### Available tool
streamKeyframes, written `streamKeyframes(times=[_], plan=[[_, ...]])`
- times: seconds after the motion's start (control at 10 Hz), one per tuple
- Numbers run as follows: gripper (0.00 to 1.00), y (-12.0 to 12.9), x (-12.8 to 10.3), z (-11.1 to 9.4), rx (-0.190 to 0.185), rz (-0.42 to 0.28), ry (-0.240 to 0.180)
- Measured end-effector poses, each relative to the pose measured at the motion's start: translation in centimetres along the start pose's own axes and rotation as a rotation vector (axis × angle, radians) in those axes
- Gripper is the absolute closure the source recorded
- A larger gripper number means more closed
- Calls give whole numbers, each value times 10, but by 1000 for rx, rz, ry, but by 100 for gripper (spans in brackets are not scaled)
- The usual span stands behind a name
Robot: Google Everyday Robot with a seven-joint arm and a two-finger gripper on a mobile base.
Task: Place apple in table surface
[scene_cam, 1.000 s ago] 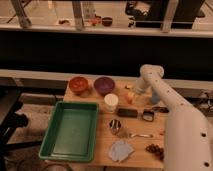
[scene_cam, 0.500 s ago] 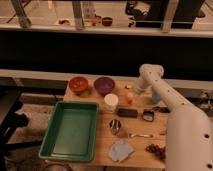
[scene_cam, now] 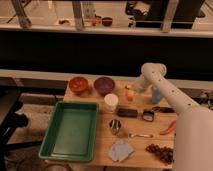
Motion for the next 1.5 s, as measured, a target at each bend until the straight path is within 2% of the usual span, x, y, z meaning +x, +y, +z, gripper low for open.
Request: streamKeyframes(times=[0.3,0.5,0.7,0.8,0.9,1.0,1.4,1.5], plan=[[74,-3,-6,-16,43,-8,0],[74,-4,-11,-18,54,-15,-2],[80,-5,-13,-20,63,-18,-1],[79,-5,-12,-21,64,-14,2],[73,-5,-11,-21,63,-4,16],[61,-6,-12,-19,59,-7,18],[24,-6,-7,-16,52,-5,32],[21,-7,-8,-15,49,-7,35]])
